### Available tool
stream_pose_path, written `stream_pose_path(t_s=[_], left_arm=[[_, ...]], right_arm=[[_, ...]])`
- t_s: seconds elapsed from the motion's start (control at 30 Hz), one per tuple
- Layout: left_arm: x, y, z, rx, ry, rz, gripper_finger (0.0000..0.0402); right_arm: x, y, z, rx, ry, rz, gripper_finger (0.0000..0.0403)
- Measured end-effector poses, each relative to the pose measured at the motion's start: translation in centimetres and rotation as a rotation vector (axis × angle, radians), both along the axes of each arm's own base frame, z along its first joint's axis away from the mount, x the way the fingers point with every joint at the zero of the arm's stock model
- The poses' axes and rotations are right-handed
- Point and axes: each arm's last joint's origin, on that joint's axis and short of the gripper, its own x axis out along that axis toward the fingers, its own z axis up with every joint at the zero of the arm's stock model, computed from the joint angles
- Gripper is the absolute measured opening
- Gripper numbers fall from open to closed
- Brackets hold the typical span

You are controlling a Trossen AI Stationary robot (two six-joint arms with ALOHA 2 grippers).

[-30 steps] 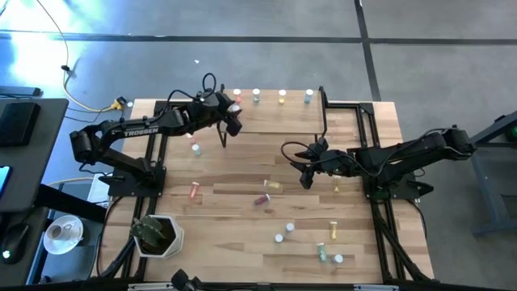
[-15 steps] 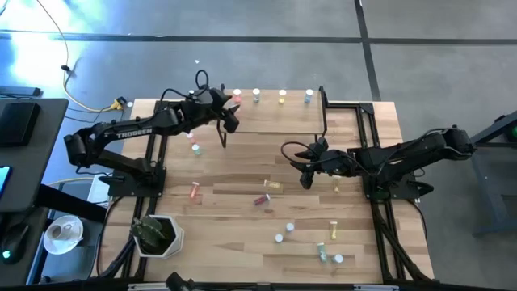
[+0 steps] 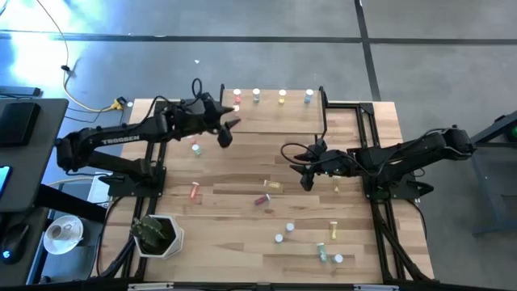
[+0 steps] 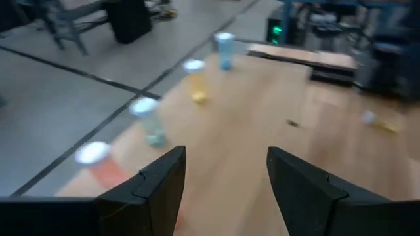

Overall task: Pick and place medicine bottles onto shelf by color
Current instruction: Put the light blue medicine on the shelf

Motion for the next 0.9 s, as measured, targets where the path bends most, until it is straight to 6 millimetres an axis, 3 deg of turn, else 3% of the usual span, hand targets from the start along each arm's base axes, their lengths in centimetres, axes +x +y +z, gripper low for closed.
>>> stream_pose_path(t_s=[0.17,0.43,0.6,0.9], left_arm=[[0.9,-2.5,-0.8,-0.026,0.032,-0.109,0.0205],[1.5,-6.5,-5.0,-0.119,-0.020,-0.255,0.0204],[1.4,-8.0,-6.6,-0.133,-0.032,-0.309,0.0204],[1.6,-10.7,-7.0,-0.133,-0.041,-0.418,0.0204]], right_arm=[[0.0,0.0,0.0,0.001,0.000,0.002,0.0171],[0.0,0.0,0.0,0.001,0.000,0.002,0.0171],[0.0,0.0,0.0,0.002,0.000,0.002,0.0171],[0.0,-0.1,0.0,0.009,0.004,0.003,0.0176]])
